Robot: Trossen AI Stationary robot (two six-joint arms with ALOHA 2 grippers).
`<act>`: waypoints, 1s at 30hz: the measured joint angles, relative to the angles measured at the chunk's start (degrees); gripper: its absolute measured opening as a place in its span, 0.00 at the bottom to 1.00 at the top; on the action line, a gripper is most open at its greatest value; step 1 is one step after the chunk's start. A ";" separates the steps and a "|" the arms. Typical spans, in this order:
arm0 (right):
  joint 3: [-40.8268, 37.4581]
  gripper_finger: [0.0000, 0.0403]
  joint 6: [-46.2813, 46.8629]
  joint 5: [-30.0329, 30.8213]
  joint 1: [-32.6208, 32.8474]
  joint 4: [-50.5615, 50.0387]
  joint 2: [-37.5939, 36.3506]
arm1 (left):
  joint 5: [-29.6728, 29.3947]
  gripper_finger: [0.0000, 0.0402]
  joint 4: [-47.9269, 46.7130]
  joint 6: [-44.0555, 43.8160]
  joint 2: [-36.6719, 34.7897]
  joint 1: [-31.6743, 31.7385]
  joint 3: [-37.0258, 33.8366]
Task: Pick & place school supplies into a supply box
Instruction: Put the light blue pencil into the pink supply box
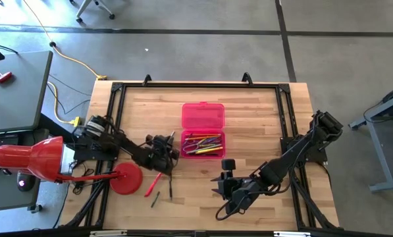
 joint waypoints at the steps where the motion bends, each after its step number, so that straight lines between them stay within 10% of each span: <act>1: 0.00 0.31 0.00 0.02 -0.02 -0.07 0.00 | -0.65 0.28 0.06 -1.03 0.44 -0.25 0.00; 19: 0.00 0.31 0.09 0.00 0.00 -0.04 0.00 | 0.05 0.07 1.21 0.61 -0.06 -0.08 0.28; 30: -0.02 0.31 3.08 0.02 0.04 -0.02 0.00 | 6.37 0.07 -14.18 13.66 -17.52 2.30 5.58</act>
